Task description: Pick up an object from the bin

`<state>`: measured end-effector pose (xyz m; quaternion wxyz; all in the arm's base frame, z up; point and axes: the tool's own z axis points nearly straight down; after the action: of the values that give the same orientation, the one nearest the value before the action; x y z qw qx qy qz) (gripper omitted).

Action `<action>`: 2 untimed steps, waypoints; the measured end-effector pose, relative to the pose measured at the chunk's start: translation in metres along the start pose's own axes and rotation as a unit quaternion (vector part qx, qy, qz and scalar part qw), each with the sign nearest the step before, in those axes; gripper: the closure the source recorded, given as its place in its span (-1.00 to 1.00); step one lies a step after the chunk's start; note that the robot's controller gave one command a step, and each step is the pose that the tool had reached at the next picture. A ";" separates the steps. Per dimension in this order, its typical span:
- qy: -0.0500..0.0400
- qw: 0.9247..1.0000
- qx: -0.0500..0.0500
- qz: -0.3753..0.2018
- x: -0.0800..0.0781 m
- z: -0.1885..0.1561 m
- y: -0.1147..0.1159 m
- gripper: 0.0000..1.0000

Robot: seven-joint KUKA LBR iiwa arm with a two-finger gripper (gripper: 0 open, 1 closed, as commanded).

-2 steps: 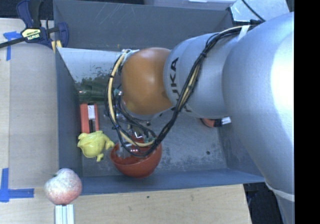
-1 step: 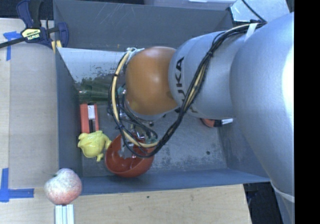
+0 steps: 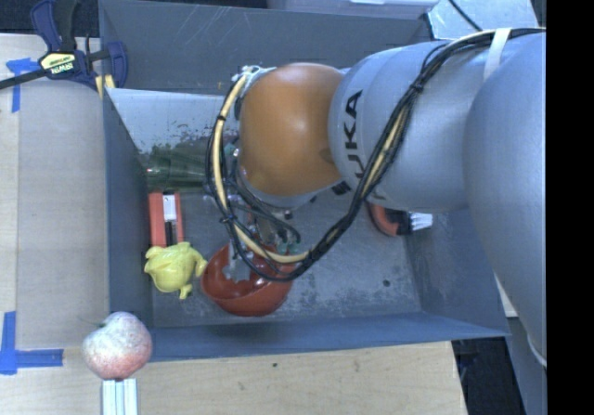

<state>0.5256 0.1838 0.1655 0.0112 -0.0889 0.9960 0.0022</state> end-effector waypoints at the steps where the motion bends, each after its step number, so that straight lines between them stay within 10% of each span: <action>1: -0.001 0.993 0.000 -0.118 -0.008 0.062 -0.003 -1.00; 2: -0.002 1.000 0.000 -0.028 -0.004 0.025 0.022 -1.00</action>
Offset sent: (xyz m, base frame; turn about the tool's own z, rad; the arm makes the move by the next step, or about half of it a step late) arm -0.0017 0.0263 -0.0184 -0.0490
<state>0.5260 0.2062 0.1406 0.0134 -0.1166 0.9931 0.0026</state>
